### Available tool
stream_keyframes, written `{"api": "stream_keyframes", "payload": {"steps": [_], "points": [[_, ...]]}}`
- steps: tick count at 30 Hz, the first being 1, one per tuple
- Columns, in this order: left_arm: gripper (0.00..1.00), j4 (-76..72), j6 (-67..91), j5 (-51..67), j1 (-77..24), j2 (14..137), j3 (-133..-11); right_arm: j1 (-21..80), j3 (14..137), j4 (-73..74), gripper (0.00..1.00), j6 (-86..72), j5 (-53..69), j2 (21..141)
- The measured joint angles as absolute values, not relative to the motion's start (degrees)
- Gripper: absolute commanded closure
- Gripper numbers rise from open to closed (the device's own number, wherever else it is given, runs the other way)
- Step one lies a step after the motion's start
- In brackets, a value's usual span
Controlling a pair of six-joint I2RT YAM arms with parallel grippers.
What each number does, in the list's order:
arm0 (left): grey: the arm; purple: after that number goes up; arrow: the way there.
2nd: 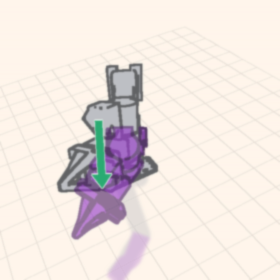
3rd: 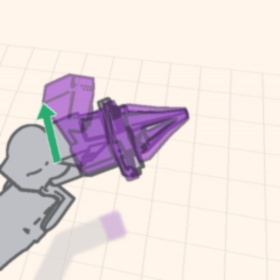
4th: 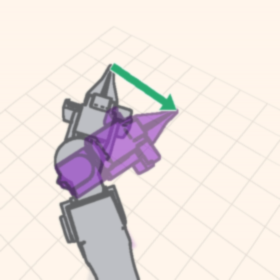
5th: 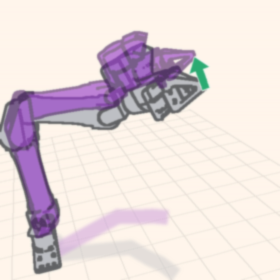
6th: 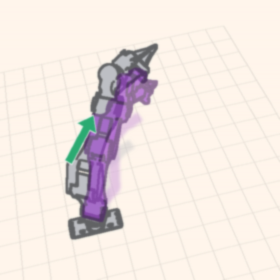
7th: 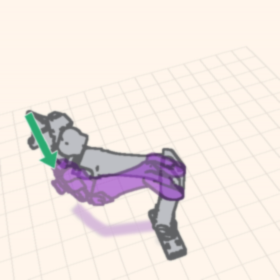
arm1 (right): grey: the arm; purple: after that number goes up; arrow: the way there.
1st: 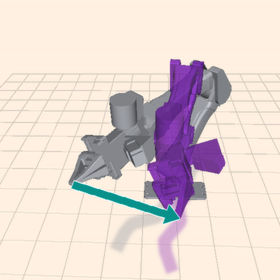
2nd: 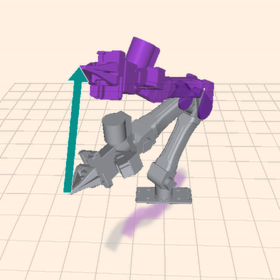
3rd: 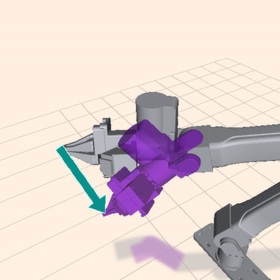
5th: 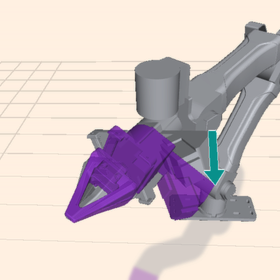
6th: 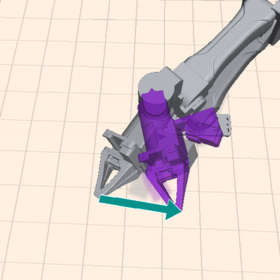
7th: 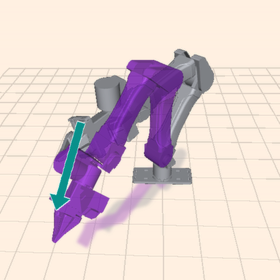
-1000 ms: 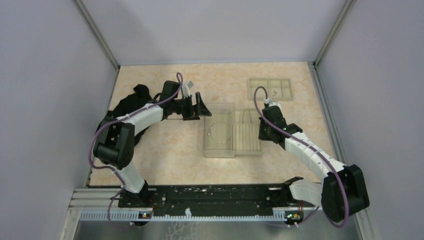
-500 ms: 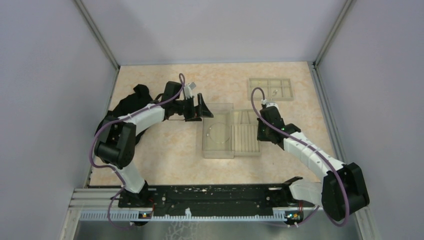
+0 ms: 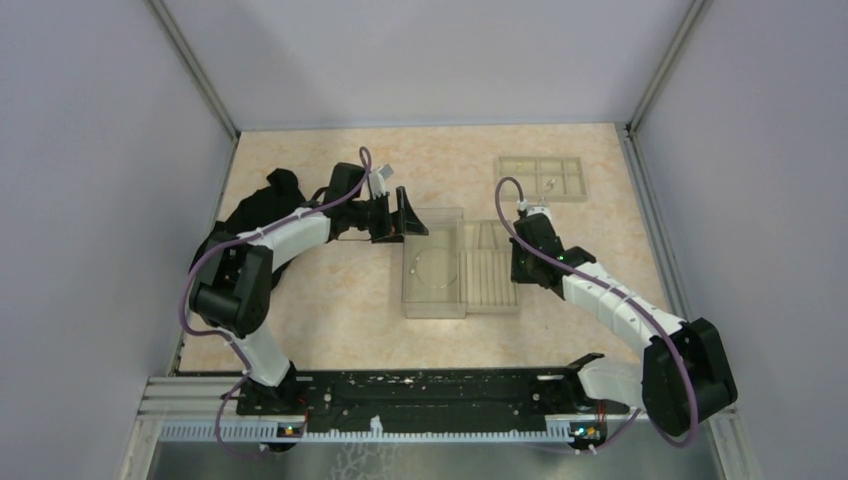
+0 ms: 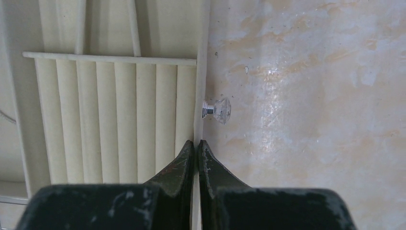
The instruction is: Organize the mixed jewelry
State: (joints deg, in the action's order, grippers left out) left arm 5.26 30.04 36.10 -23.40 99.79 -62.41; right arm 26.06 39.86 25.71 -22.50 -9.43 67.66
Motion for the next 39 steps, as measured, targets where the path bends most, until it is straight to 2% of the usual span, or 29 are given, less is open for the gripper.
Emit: {"api": "stream_keyframes", "payload": {"steps": [19, 39], "points": [[0.01, 5.04, 30.22, 36.29, -23.49, 100.97, -62.43, 27.22, 41.30, 26.28, 1.00, -21.89, -10.70, 67.66], [0.01, 2.37, 32.64, 35.03, -24.77, 100.49, -60.55, 28.38, 41.32, 26.50, 1.00, -33.50, -6.04, 71.64]]}}
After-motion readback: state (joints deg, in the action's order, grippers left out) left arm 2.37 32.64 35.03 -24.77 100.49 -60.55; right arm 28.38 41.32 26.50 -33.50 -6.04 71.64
